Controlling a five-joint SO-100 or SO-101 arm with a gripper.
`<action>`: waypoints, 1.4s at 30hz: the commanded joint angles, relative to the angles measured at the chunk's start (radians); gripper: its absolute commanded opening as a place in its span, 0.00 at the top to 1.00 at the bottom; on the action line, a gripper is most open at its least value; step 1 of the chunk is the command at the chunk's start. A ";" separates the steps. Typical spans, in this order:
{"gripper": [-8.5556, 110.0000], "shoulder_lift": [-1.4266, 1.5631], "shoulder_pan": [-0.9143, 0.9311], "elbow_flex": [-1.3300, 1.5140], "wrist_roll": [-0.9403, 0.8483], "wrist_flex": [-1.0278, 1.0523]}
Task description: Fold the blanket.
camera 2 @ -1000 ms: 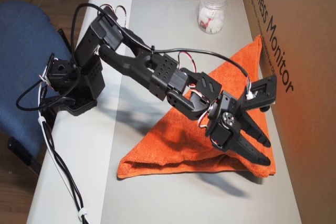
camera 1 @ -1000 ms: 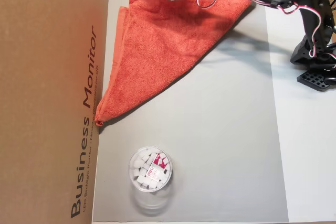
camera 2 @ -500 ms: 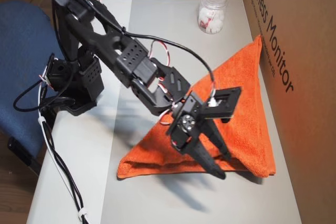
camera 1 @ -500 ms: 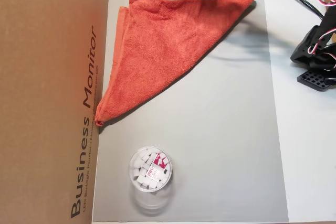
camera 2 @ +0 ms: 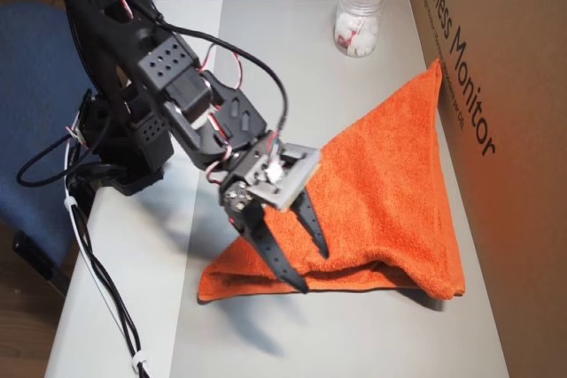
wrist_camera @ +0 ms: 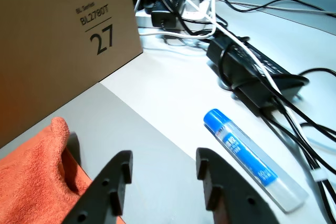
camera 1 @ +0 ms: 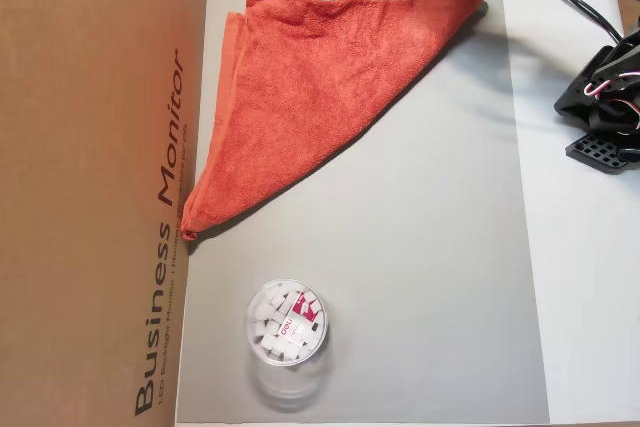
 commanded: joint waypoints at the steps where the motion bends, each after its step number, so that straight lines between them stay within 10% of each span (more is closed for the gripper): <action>1: 0.83 0.137 0.040 0.063 0.028 -0.002; 27: 0.76 0.612 0.120 0.219 0.663 0.871; 42: 0.76 0.604 0.117 0.506 0.862 0.638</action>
